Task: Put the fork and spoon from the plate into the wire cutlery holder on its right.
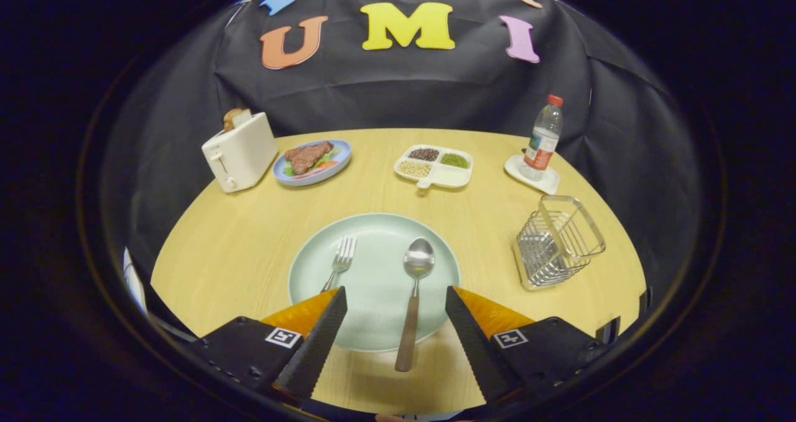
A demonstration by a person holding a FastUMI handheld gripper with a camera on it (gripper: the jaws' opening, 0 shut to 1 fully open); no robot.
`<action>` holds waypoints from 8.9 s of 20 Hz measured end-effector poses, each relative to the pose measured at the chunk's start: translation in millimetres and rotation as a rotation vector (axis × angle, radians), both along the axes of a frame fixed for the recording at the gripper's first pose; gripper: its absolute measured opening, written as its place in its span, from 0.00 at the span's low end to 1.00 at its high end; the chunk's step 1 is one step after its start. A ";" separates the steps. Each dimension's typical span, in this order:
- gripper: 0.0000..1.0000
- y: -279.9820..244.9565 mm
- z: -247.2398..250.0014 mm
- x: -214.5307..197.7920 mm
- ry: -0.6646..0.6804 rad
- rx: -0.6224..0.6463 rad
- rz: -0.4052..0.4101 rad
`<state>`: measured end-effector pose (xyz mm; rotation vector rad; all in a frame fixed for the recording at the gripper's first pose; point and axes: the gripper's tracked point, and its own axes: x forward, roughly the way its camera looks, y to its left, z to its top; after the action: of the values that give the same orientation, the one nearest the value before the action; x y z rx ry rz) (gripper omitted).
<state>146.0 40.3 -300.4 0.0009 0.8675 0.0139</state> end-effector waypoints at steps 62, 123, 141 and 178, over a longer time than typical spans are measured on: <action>0.02 -193.9 82.1 6.3 -0.048 0.062 -0.171; 0.94 47.5 -52.9 16.3 0.092 0.006 -0.025; 0.03 60.8 -46.8 10.9 0.143 0.024 0.005; 0.03 -224.4 96.8 10.1 -0.029 0.144 -0.114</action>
<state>156.1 -184.2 -203.5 0.1843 0.8351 -0.0305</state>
